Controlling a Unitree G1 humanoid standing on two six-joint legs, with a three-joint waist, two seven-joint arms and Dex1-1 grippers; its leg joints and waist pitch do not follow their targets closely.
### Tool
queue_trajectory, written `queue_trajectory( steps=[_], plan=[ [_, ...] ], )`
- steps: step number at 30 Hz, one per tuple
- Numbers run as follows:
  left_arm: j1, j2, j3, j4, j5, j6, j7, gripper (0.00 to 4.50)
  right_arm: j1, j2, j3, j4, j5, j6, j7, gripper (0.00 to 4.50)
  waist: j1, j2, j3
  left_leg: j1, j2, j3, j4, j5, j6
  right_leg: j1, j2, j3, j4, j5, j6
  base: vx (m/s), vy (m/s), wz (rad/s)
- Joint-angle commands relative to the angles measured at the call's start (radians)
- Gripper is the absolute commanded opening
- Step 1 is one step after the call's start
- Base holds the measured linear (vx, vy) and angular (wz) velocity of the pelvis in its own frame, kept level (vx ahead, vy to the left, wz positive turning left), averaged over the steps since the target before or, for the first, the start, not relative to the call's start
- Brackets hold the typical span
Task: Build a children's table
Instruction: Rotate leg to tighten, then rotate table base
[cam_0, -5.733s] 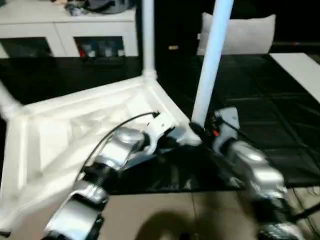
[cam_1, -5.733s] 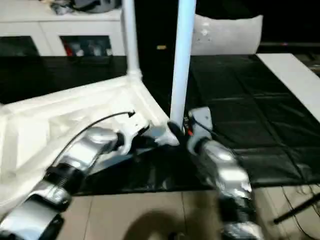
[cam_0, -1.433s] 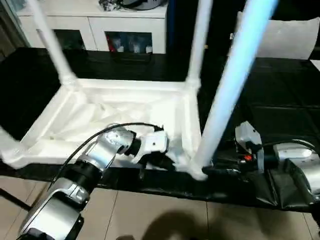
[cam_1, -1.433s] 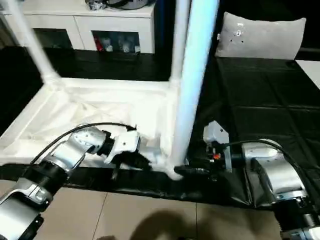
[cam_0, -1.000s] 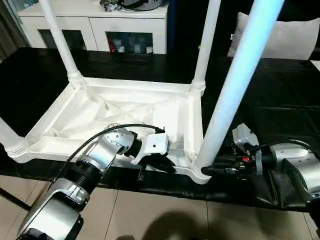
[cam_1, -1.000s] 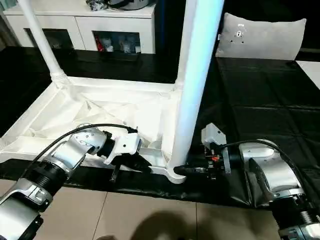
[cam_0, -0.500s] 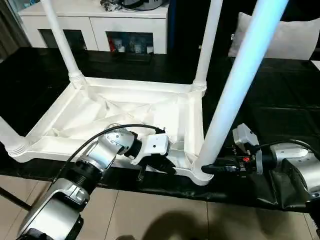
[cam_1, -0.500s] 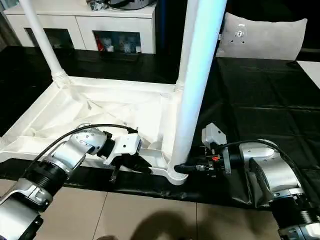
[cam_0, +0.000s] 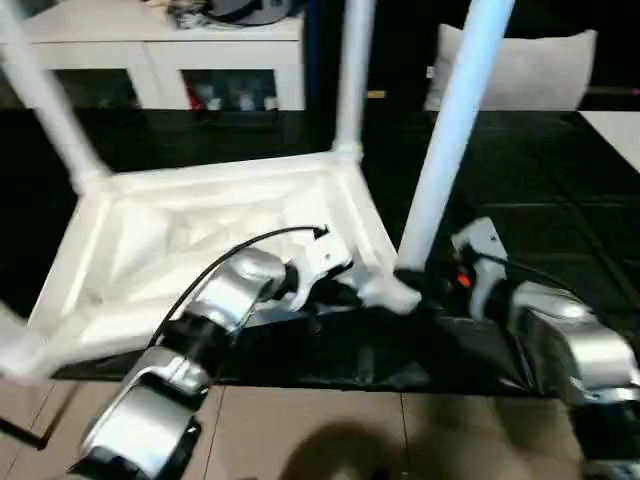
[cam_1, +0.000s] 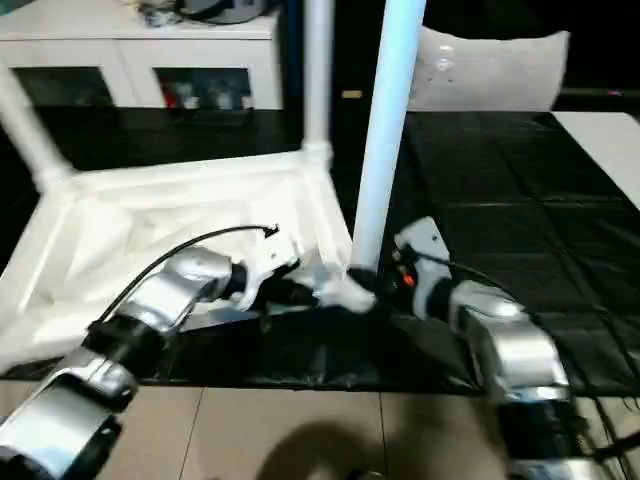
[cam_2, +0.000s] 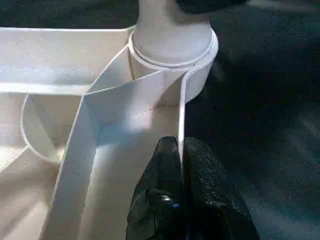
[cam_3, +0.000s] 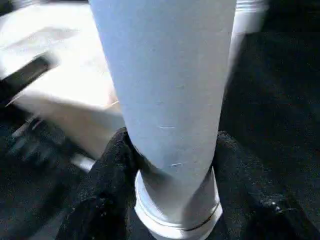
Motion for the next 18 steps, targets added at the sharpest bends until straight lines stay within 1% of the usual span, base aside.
queue_trajectory(
  steps=[1,2,3,4,5,6,7,8,9,10,11,12,13,14,15,16,17,18],
  plan=[
    [-0.078,-0.082,0.062,-0.005,-0.034,-0.010,0.142,0.00,-0.002,0.130,0.067,0.029,-0.001,0.065,-0.121,1.88,-0.002,-0.019,-0.064,-0.005,-0.002,0.004,-0.060,-0.161,0.081,0.063,-0.051,0.024,-0.102,-0.526,0.032,0.000,0.000,0.00],
    [-0.087,-0.095,0.067,0.009,-0.031,-0.018,0.166,0.00,-0.014,0.179,0.047,0.054,-0.008,0.059,-0.193,1.88,-0.006,-0.019,-0.062,-0.007,-0.003,0.005,-0.060,-0.157,0.080,0.060,-0.050,0.026,-0.102,-0.523,0.028,0.000,0.000,0.00],
    [-0.094,-0.105,0.068,0.019,-0.027,-0.027,0.183,0.00,-0.027,0.222,0.027,0.081,-0.010,0.047,-0.255,1.88,-0.011,-0.014,-0.065,-0.008,-0.003,0.001,-0.061,-0.160,0.070,0.063,-0.053,0.021,-0.101,-0.527,0.025,0.000,0.000,0.00],
    [-0.102,-0.113,0.063,0.031,-0.018,-0.044,0.198,0.00,-0.049,0.282,-0.006,0.120,-0.012,-0.005,-0.339,1.88,-0.016,-0.015,-0.065,-0.004,-0.002,-0.001,-0.063,-0.163,0.074,0.063,-0.055,0.025,-0.101,-0.510,0.023,0.000,0.000,0.00],
    [-0.103,-0.114,0.062,0.034,-0.017,-0.047,0.199,0.00,-0.053,0.293,-0.014,0.125,-0.011,-0.017,-0.354,1.88,-0.020,-0.013,-0.066,-0.004,0.000,-0.001,-0.064,-0.164,0.075,0.061,-0.058,0.029,-0.099,-0.502,0.015,0.000,0.000,0.00],
    [-0.104,-0.112,0.056,0.036,-0.012,-0.058,0.197,0.00,-0.059,0.302,-0.021,0.132,-0.015,-0.048,-0.372,2.23,-0.025,-0.012,-0.066,-0.009,-0.001,-0.002,-0.064,-0.160,0.077,0.064,-0.057,0.029,-0.097,-0.492,0.010,0.000,0.000,0.00],
    [-0.105,-0.110,0.052,0.038,-0.008,-0.066,0.195,0.00,-0.063,0.307,-0.025,0.135,-0.021,-0.067,-0.385,2.23,-0.024,-0.013,-0.070,-0.011,0.001,-0.004,-0.066,-0.142,0.083,0.068,-0.059,0.034,-0.090,-0.459,0.000,0.000,0.000,0.00],
    [-0.105,-0.110,0.051,0.039,-0.008,-0.068,0.195,0.00,-0.063,0.306,-0.024,0.134,-0.024,-0.071,-0.386,2.44,-0.023,-0.014,-0.070,-0.011,0.002,-0.003,-0.066,-0.132,0.089,0.069,-0.059,0.037,-0.088,-0.439,-0.008,0.000,0.000,0.00],
    [-0.106,-0.108,0.048,0.044,-0.001,-0.076,0.191,0.00,-0.064,0.302,-0.023,0.131,-0.048,-0.100,-0.402,2.44,-0.021,-0.013,-0.071,-0.012,0.005,-0.004,-0.067,-0.112,0.100,0.070,-0.061,0.042,-0.079,-0.400,-0.027,0.000,0.000,0.00],
    [-0.106,-0.105,0.046,0.046,0.002,-0.084,0.185,0.00,-0.061,0.292,-0.022,0.126,-0.062,-0.127,-0.400,2.63,-0.018,-0.015,-0.075,-0.013,0.006,-0.003,-0.066,-0.084,0.108,0.072,-0.061,0.047,-0.070,-0.357,-0.043,0.000,0.000,0.00],
    [-0.105,-0.103,0.044,0.047,0.004,-0.089,0.180,0.00,-0.058,0.287,-0.027,0.122,-0.062,-0.136,-0.397,2.68,-0.014,-0.014,-0.077,-0.016,0.007,-0.003,-0.066,-0.052,0.121,0.075,-0.062,0.052,-0.059,-0.309,-0.063,0.000,0.000,0.00],
    [-0.104,-0.097,0.039,0.050,0.009,-0.105,0.170,0.00,-0.053,0.274,-0.031,0.115,-0.066,-0.132,-0.390,2.74,-0.012,-0.014,-0.078,-0.016,0.008,-0.004,-0.065,-0.035,0.128,0.075,-0.062,0.054,-0.055,-0.285,-0.073,0.000,0.000,0.00],
    [-0.104,-0.094,0.035,0.055,0.014,-0.119,0.163,0.00,-0.049,0.263,-0.029,0.109,-0.080,-0.128,-0.387,2.94,-0.007,-0.015,-0.082,-0.019,0.010,-0.005,-0.061,0.018,0.149,0.078,-0.062,0.058,-0.041,-0.217,-0.097,0.000,0.000,0.00],
    [-0.103,-0.090,0.031,0.060,0.016,-0.133,0.157,0.00,-0.040,0.251,-0.027,0.102,-0.087,-0.130,-0.383,3.05,-0.007,-0.015,-0.082,-0.019,0.010,-0.005,-0.061,0.018,0.149,0.078,-0.062,0.058,-0.041,-0.217,-0.097,0.000,0.000,0.00],
    [-0.103,-0.086,0.029,0.071,0.018,-0.156,0.154,0.00,-0.023,0.235,-0.029,0.083,-0.090,-0.138,-0.373,3.05,-0.003,-0.016,-0.082,-0.019,0.010,-0.004,-0.058,0.049,0.165,0.077,-0.062,0.061,-0.035,-0.182,-0.109,0.000,0.000,0.00],
    [-0.102,-0.083,0.027,0.078,0.020,-0.173,0.152,0.00,-0.011,0.227,-0.032,0.069,-0.086,-0.141,-0.363,3.19,0.004,-0.016,-0.083,-0.019,0.011,-0.003,-0.056,0.066,0.178,0.077,-0.063,0.063,-0.031,-0.162,-0.116,0.000,0.000,0.00],
    [-0.099,-0.079,0.025,0.085,0.021,-0.195,0.148,0.00,0.009,0.213,-0.037,0.047,-0.079,-0.153,-0.350,3.28,0.012,-0.020,-0.084,-0.018,0.011,-0.002,-0.055,0.074,0.187,0.076,-0.063,0.064,-0.029,-0.155,-0.118,0.000,0.000,0.00],
    [-0.097,-0.078,0.028,0.091,0.022,-0.208,0.158,0.00,0.026,0.200,-0.039,0.027,-0.075,-0.162,-0.338,3.28,0.015,-0.021,-0.083,-0.020,0.010,-0.001,-0.055,0.074,0.190,0.076,-0.063,0.065,-0.029,-0.156,-0.117,0.000,0.000,0.00]
  ],
)
